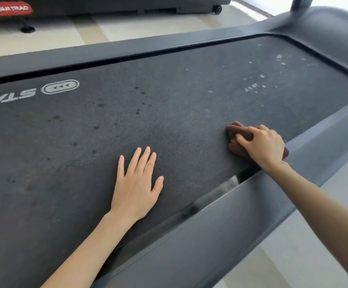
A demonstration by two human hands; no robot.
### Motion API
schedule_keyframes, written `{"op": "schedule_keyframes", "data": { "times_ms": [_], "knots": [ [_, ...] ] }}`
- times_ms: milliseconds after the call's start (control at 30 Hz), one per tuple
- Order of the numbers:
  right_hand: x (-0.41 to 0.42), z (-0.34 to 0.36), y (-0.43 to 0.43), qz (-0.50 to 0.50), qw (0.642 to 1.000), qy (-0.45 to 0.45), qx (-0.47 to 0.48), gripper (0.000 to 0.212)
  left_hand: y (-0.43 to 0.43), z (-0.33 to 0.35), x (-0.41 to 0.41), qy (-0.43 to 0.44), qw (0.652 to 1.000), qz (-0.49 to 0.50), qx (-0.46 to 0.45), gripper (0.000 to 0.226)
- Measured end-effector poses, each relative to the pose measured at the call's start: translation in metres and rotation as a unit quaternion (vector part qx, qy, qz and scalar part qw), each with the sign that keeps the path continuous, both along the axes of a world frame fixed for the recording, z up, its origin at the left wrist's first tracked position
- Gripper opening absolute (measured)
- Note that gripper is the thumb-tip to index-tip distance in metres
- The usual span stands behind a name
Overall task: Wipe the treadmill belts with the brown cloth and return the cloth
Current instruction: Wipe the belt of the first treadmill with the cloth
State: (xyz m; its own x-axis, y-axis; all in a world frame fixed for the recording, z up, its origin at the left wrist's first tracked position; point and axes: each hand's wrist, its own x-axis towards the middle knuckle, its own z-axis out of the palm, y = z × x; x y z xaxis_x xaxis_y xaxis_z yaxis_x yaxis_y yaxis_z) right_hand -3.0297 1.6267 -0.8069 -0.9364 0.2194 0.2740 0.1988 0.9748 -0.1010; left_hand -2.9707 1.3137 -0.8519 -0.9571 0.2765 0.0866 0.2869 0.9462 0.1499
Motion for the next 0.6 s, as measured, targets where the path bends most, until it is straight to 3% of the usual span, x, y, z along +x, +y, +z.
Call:
{"op": "schedule_keyframes", "data": {
  "times_ms": [100,200,300,500,600],
  "knots": [
    [0.014,-0.006,-0.055,0.035,0.999,0.022,0.016,0.031,0.0,0.001,0.0,0.001,1.0,-0.003,0.004,0.066],
    [0.046,-0.015,-0.117,0.19,0.98,0.065,0.013,0.023,0.001,0.0,-0.001,0.004,1.0,-0.007,0.004,0.065],
    [0.065,-0.013,-0.119,0.264,0.964,0.025,0.02,0.028,0.001,0.0,-0.001,0.01,1.0,-0.009,0.001,0.065],
    [0.045,0.016,-0.018,0.092,0.995,-0.007,0.025,0.025,0.0,0.0,-0.001,0.016,1.0,-0.018,0.007,0.066],
    [0.057,0.034,0.014,0.046,0.996,0.071,0.001,0.028,-0.001,0.001,-0.002,0.017,0.999,-0.026,0.021,0.069]
  ]
}}
